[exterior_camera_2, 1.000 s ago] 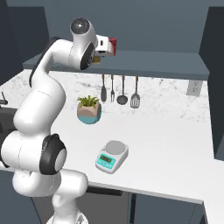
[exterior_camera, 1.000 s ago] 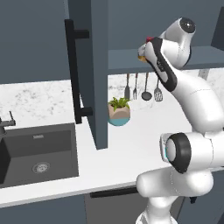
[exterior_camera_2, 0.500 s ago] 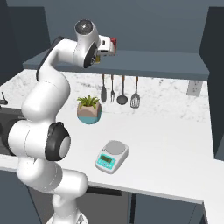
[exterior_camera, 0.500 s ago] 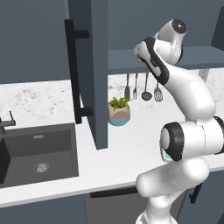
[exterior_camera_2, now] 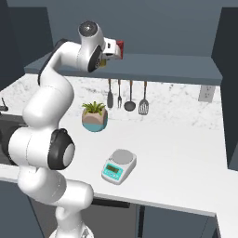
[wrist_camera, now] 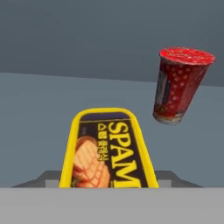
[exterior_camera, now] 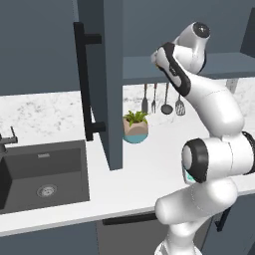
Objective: Pick the canned food and place it on the digital scale for weighing, and close the cabinet.
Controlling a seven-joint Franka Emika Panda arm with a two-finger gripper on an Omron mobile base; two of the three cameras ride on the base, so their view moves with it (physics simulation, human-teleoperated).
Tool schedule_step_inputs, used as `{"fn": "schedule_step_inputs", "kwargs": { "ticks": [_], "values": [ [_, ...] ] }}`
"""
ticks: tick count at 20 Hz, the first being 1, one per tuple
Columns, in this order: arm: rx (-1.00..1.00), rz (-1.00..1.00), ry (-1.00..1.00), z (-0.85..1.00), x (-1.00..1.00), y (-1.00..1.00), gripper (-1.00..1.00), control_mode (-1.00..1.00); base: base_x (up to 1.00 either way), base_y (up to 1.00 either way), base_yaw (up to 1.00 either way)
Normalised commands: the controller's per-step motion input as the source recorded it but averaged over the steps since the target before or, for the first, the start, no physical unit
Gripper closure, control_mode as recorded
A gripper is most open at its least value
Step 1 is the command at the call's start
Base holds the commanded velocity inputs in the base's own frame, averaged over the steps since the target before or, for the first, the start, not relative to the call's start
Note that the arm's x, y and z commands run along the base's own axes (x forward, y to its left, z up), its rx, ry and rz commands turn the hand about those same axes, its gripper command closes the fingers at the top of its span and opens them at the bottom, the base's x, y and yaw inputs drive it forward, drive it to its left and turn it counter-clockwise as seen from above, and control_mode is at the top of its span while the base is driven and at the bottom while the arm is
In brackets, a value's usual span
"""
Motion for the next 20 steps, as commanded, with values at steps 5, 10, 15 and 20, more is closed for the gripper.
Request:
{"fn": "schedule_step_inputs", "kwargs": {
  "ticks": [5, 10, 15, 20],
  "values": [
    [0.00, 0.00, 0.00, -0.07, -0.98, -0.06, 1.00, -1.00, 0.00, 0.00, 0.00],
    [0.00, 0.04, 0.03, 0.00, -1.00, -0.14, 1.00, -1.00, 0.00, 0.00, 0.00],
    [-0.04, 0.11, 0.04, -0.09, -1.00, -0.27, 1.00, -1.00, 0.00, 0.00, 0.00],
    [-0.05, 0.17, 0.09, -0.36, -0.99, -0.55, 1.00, -1.00, 0.00, 0.00, 0.00]
  ]
}}
